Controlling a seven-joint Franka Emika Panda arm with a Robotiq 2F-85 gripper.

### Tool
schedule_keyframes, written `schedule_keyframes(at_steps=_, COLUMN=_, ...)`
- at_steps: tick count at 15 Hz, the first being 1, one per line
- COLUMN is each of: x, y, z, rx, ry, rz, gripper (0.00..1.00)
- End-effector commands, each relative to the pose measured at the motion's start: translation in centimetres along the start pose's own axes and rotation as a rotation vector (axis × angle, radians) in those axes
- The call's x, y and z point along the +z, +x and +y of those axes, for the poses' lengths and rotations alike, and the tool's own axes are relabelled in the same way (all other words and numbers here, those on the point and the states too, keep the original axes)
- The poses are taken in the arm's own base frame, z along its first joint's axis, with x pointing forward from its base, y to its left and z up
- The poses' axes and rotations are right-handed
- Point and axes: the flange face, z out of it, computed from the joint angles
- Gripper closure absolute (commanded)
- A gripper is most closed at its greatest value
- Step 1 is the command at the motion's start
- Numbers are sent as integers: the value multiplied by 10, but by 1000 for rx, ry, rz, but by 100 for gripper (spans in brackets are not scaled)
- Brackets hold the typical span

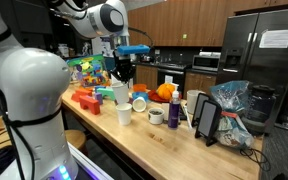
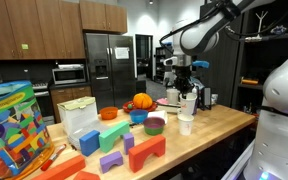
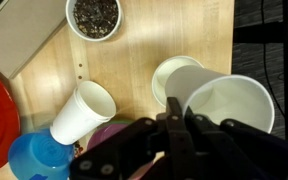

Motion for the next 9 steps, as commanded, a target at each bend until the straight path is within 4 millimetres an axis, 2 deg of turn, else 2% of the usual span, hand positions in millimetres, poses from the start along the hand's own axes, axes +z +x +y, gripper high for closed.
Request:
schedule_keyframes(at_steps=1, x=7, y=-1, z=6, rx=-25, ry=5, rz=21, gripper=99)
schedule_keyframes(at_steps=9, x=22, y=8, z=13, rx=-79, ry=-9, rz=39, gripper=99)
